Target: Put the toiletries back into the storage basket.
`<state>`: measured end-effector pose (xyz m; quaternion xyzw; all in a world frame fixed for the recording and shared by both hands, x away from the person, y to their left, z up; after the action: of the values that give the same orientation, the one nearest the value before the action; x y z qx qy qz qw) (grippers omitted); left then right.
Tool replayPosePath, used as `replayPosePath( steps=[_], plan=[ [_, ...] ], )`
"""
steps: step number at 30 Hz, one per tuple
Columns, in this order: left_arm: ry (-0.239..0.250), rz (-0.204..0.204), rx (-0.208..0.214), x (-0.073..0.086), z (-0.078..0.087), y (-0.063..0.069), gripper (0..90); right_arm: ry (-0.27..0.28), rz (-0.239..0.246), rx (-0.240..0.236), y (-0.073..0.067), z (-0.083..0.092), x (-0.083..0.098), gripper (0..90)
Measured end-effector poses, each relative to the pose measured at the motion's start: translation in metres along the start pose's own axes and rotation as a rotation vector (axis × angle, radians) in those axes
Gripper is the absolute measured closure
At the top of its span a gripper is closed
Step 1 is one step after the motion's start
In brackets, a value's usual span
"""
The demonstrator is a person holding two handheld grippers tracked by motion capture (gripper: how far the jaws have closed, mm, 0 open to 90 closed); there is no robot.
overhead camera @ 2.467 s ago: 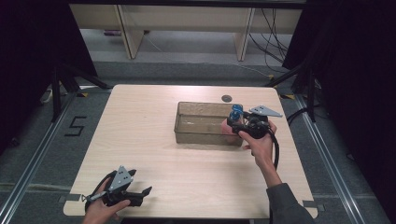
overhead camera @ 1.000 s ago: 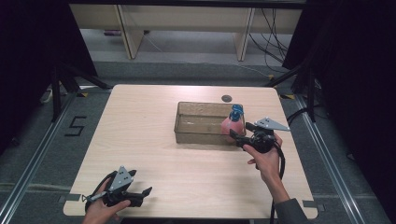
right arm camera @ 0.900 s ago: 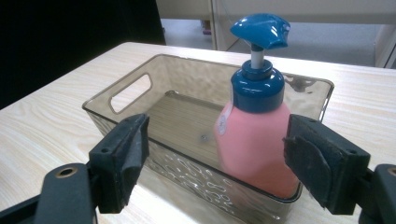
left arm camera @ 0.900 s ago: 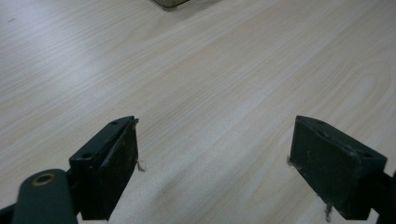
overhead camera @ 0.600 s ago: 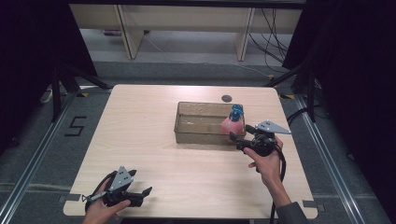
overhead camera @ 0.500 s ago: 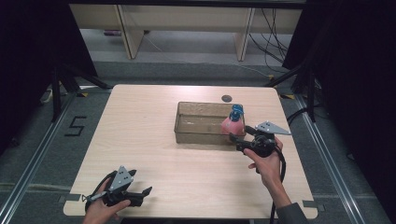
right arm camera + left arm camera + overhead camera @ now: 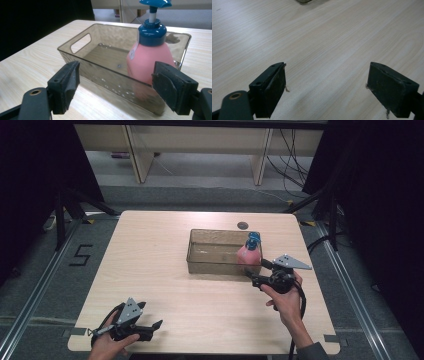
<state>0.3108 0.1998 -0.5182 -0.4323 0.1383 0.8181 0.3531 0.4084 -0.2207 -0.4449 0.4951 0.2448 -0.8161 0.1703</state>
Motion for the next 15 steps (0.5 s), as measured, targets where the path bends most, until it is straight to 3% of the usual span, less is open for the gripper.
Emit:
replayPosePath(
  steps=[1, 2, 3, 4, 5, 6, 8, 9, 10, 11, 14, 15],
  plan=[
    [0.016, 0.021, -0.002, 0.0, -0.002, 0.001, 15.0, -0.001, -0.011, -0.01, -0.001, 0.0, 0.001, 23.0],
    [0.003, 0.008, 0.001, 0.0, -0.001, 0.0, 15.0, -0.002, -0.002, -0.019, -0.001, 0.0, 0.002, 23.0],
    [0.004, 0.007, 0.001, 0.0, -0.001, 0.001, 15.0, -0.008, -0.024, -0.025, -0.003, 0.001, 0.003, 23.0],
    [0.017, 0.02, 0.002, -0.001, -0.002, 0.002, 15.0, -0.004, 0.0, -0.029, -0.002, 0.001, 0.004, 22.9],
    [0.0, -0.01, -0.006, -0.001, 0.0, 0.0, 15.0, -0.007, 0.015, -0.024, -0.002, 0.002, 0.004, 22.8],
    [0.001, -0.011, -0.005, -0.002, 0.0, 0.0, 15.0, -0.002, 0.027, -0.018, -0.002, 0.001, 0.005, 22.4],
    [-0.006, -0.002, 0.003, -0.001, -0.001, 0.0, 15.0, -0.03, -0.015, -0.021, -0.007, 0.004, 0.007, 22.5],
    [-0.008, -0.019, -0.003, -0.002, -0.001, -0.001, 15.0, -0.01, 0.008, -0.036, -0.006, 0.003, 0.007, 22.5],
    [-0.004, -0.022, -0.003, -0.002, -0.002, -0.001, 15.0, -0.02, 0.007, -0.021, -0.006, 0.003, 0.008, 22.5],
    [0.013, 0.014, 0.004, -0.002, -0.003, 0.002, 15.0, -0.022, 0.011, -0.022, -0.006, 0.003, 0.009, 22.5],
    [-0.007, -0.011, 0.001, -0.003, -0.001, 0.001, 15.0, -0.025, 0.023, -0.017, -0.006, 0.005, 0.012, 22.4],
    [-0.007, -0.008, 0.001, -0.003, -0.001, 0.001, 15.0, -0.019, -0.002, -0.044, -0.007, 0.006, 0.014, 22.4]
  ],
)
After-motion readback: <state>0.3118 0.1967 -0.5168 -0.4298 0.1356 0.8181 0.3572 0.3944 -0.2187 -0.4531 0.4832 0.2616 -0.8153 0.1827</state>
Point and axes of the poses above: each handheld gripper's, and its own axes: z roughly backward along the jaws, x roughly out of its underside, y roughly to its right, the point moved 2 cm from there along -z, roughly forward along the jaws, and after that the axes turned 3 degrees about -z, right-handed, at the moved point
